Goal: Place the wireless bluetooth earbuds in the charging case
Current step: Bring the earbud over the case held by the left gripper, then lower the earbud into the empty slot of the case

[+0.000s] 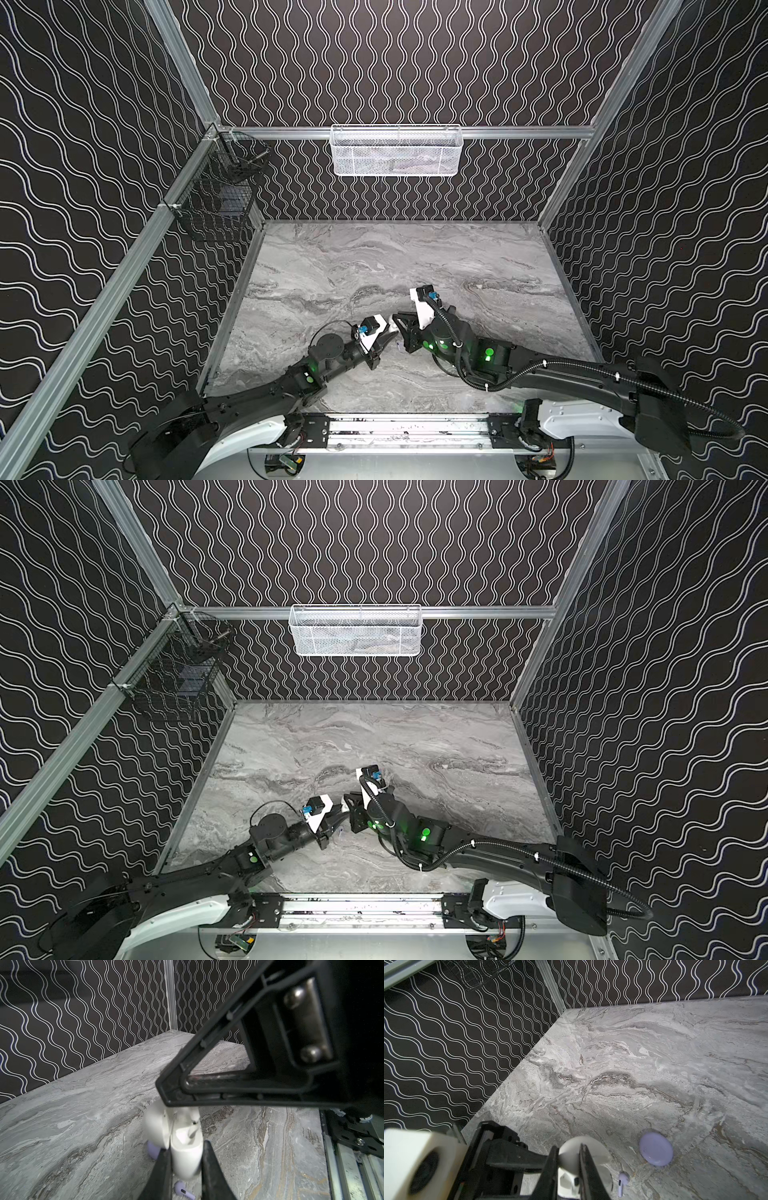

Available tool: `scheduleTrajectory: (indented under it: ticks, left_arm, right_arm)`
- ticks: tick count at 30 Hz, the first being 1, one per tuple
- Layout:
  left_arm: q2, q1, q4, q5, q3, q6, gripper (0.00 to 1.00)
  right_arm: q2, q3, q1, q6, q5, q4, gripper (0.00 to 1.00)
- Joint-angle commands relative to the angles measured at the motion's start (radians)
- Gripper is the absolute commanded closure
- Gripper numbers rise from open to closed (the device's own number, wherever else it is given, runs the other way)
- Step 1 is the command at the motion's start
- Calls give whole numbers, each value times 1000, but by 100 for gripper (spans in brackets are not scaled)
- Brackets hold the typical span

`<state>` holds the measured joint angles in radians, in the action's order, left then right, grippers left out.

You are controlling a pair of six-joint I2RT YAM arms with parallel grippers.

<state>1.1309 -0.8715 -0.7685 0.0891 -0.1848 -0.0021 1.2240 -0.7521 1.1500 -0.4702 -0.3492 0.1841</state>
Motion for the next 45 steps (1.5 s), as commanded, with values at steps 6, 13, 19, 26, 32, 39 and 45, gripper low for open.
scheduleTrajectory:
  ticks: [6,13,19,26,32,39,45]
  left_arm:
    - [1,0,-41,6,-2,-12,100]
    - [-5,0,-43,3,2,-14,100]
    - [-6,0,-43,3,2,-15,100]
    - [-10,0,-43,-3,4,-18,100]
    - [-14,0,-41,-9,5,-18,100]
    - [-33,0,-40,-27,13,-19,100]
    - [-39,0,-43,-31,16,-21,100]
  right_arm:
    - [3,12,1,-11,1,58,94]
    - [6,17,1,-13,8,67,94]
    - [12,17,1,-12,13,72,94]
    - [25,16,1,-14,21,75,94]
    - [26,20,1,-16,26,77,94]
    - [30,25,1,-20,35,76,94]
    - [29,30,1,-22,39,76,94]
